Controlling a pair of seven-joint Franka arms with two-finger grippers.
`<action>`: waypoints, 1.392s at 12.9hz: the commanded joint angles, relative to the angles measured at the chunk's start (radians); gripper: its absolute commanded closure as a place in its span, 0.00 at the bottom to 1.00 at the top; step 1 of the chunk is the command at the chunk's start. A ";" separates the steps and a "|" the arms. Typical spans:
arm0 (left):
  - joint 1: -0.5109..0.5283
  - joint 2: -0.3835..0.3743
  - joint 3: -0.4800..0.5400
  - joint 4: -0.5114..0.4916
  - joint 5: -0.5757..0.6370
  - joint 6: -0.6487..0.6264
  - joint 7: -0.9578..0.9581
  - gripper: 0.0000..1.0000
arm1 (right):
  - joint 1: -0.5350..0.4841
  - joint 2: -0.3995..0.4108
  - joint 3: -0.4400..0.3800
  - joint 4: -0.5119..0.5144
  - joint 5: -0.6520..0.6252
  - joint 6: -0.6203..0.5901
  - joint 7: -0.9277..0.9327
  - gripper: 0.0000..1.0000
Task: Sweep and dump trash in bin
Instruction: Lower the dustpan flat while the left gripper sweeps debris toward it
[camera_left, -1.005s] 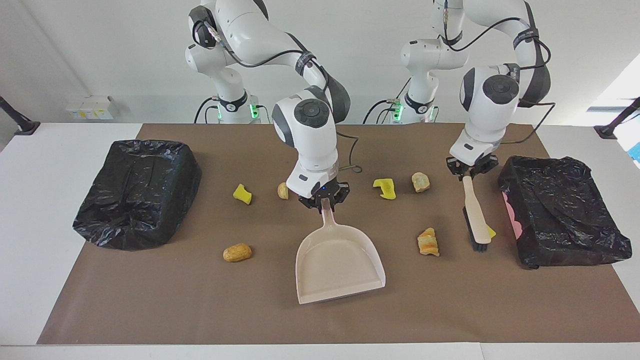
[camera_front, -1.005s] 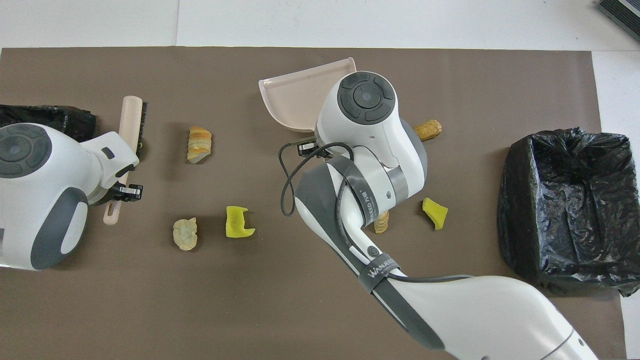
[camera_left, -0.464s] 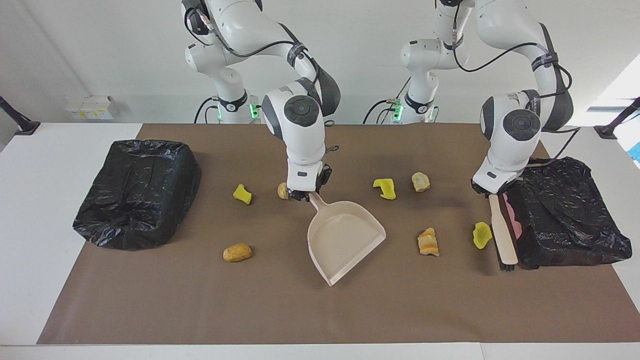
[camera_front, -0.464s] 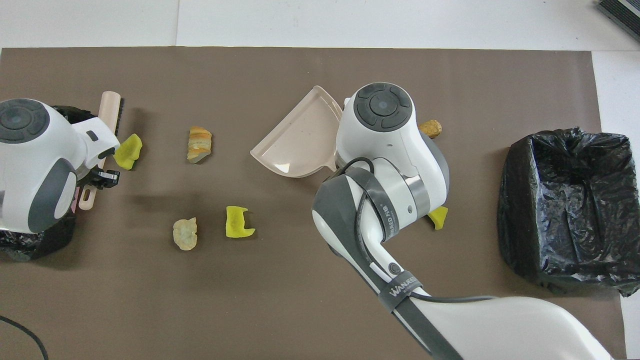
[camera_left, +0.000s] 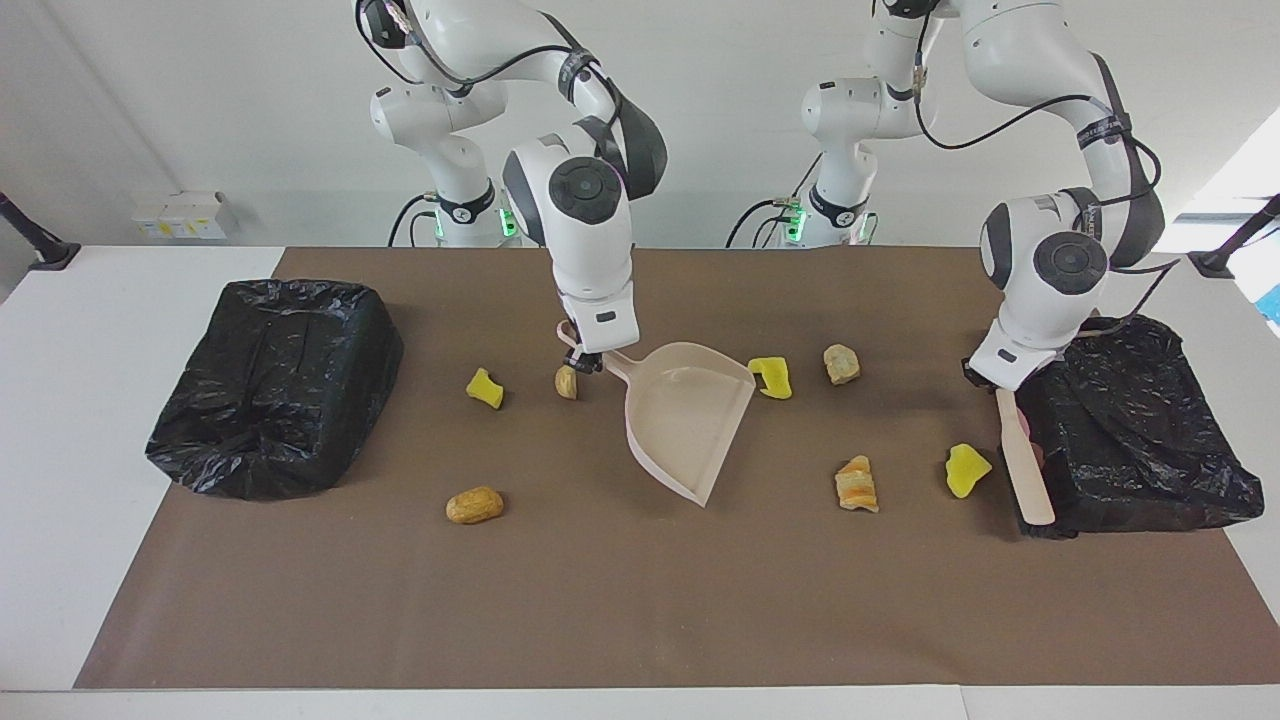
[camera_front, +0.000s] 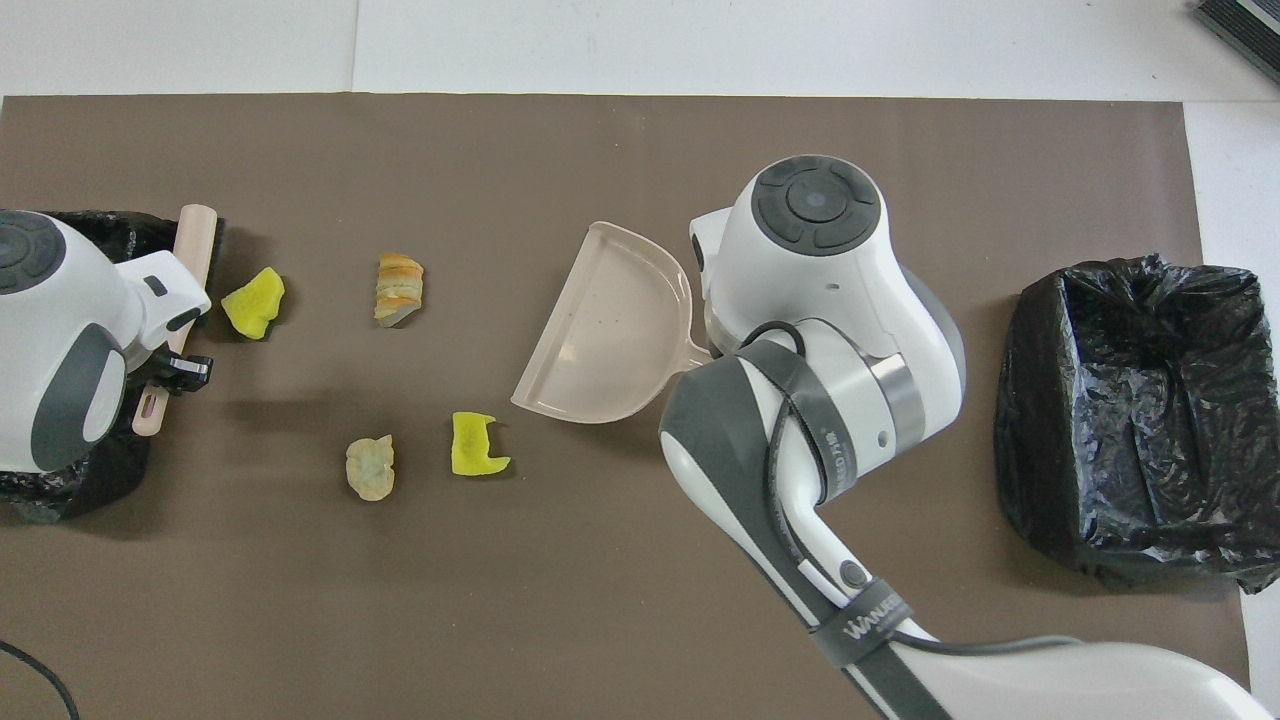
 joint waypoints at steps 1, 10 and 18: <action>-0.002 -0.014 -0.008 -0.039 0.020 0.025 0.012 1.00 | -0.064 -0.110 0.010 -0.120 0.007 -0.008 -0.185 1.00; -0.059 -0.021 -0.068 -0.056 -0.179 0.033 0.245 1.00 | 0.011 -0.126 0.010 -0.350 -0.134 0.169 -0.304 1.00; -0.067 -0.073 -0.226 -0.145 -0.188 0.040 0.247 1.00 | 0.026 -0.104 0.010 -0.355 -0.139 0.199 -0.301 1.00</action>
